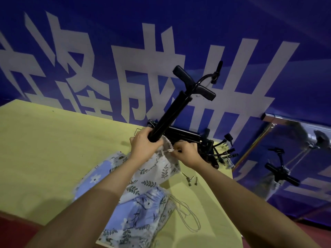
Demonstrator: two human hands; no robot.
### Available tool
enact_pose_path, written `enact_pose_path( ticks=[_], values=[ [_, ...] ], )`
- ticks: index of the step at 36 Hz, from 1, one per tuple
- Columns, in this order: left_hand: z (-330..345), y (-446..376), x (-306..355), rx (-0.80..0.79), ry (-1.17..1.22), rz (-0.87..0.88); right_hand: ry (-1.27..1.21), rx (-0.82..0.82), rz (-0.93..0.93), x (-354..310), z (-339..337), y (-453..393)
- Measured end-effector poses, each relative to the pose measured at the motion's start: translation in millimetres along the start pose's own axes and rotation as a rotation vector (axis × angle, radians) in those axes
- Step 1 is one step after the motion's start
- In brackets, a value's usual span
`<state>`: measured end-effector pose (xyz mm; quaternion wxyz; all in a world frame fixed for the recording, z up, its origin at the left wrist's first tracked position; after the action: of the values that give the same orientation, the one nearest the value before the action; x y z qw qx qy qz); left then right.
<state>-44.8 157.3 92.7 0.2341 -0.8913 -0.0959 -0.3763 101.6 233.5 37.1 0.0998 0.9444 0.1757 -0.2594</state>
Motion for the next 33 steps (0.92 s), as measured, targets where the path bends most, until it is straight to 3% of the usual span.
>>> enact_pose_path(
  ticks=[4, 16, 25, 29, 33],
  values=[
    [0.7, 0.5, -4.7, -0.004, 0.028, -0.009, -0.296, -0.030, 0.098, 6.4, -5.7, -0.4],
    [7.4, -0.5, -27.0, -0.002, 0.016, -0.011, -0.914, -0.068, 0.150, -14.7, -43.3, -1.4],
    [8.3, -6.7, -26.7, -0.035, -0.070, 0.013, -0.905, -0.246, 0.049, -55.6, -44.9, -3.2],
    [7.4, -7.0, -23.3, -0.062, -0.092, 0.017, -0.902, -0.177, 0.023, -65.7, -55.1, -4.6],
    [13.8, -11.5, -19.3, -0.201, -0.153, 0.035, -0.842, -0.173, 0.008, -68.0, -54.4, -1.9]
  ],
)
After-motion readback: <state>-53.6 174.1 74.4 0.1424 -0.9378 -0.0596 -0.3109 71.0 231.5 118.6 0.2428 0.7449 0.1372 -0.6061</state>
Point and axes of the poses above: each hand's wrist, its own y-axis away from the middle knuckle, its own z-axis out of the palm, x = y × z, the point moved 9 cm from there along -y, towards the middle knuckle, and after that the axes turned 13 degrees about z, right-handed, at the moved point
